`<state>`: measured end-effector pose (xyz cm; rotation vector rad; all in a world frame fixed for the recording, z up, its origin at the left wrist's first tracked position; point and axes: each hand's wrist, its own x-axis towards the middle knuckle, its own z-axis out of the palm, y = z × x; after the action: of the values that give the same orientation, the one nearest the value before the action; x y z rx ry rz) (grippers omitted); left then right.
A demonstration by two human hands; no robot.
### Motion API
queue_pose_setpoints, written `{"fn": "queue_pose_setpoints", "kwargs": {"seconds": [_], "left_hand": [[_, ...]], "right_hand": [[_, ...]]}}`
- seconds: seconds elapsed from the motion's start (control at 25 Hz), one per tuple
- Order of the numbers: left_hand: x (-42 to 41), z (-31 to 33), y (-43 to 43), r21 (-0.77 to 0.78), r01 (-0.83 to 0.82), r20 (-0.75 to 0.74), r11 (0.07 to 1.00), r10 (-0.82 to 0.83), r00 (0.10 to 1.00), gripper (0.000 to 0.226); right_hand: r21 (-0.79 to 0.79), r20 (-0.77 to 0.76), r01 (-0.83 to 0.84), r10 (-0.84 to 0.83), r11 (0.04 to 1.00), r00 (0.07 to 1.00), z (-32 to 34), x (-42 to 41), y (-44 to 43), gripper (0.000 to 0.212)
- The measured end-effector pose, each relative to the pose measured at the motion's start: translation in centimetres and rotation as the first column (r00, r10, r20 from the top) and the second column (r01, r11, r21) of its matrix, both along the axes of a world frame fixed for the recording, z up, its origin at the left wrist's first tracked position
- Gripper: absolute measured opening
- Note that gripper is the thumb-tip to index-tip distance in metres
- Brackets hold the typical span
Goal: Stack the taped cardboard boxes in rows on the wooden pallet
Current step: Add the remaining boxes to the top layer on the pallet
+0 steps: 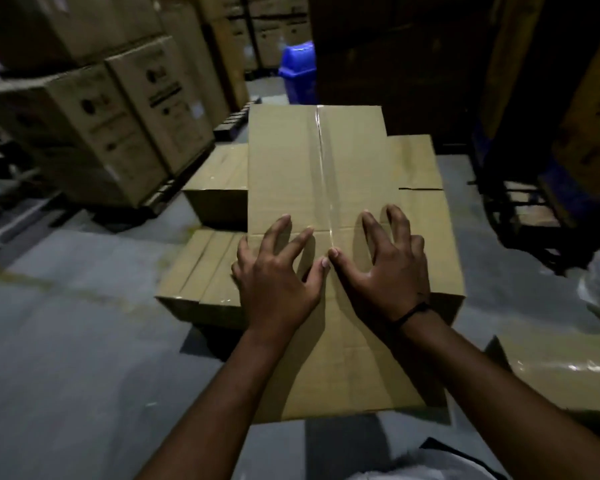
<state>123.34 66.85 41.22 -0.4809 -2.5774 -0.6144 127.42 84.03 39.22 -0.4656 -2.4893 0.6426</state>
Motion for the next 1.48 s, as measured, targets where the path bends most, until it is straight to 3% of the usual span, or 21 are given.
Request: {"fn": "queue_pose_setpoints", "kwargs": {"seconds": [0.16, 0.36, 0.84, 1.12, 1.48], "left_hand": [[-2.1, -0.6, -8.1, 0.024, -0.175, 0.018, 0.984, 0.174, 0.985, 0.056], [-7.1, -2.2, -14.9, 0.029, -0.312, 0.061, 0.95, 0.31, 0.949, 0.058], [-26.9, -2.6, -23.5, 0.001, -0.463, 0.101, 0.886, 0.461, 0.882, 0.062], [-35.7, -4.8, -26.8, -0.029, -0.45, 0.165, 0.893, 0.448, 0.879, 0.061], [-49.0, -10.2, -32.8, -0.013, -0.171, 0.314, 0.985, 0.166, 0.935, 0.058]], "right_hand": [[0.017, 0.051, -0.207, 0.206, 0.978, 0.977, -0.1, -5.4, -7.4, 0.086], [-0.005, 0.076, -0.339, 0.338, 0.941, 0.938, -1.4, -12.4, -14.0, 0.084], [-0.104, 0.112, -0.506, 0.516, 0.856, 0.849, -2.4, -33.9, -22.8, 0.076], [-0.129, 0.162, -0.447, 0.464, 0.885, 0.871, -5.0, -42.2, -26.0, 0.076], [-0.167, 0.278, -0.176, 0.218, 0.97, 0.935, -11.2, -51.3, -31.6, 0.076]]}}
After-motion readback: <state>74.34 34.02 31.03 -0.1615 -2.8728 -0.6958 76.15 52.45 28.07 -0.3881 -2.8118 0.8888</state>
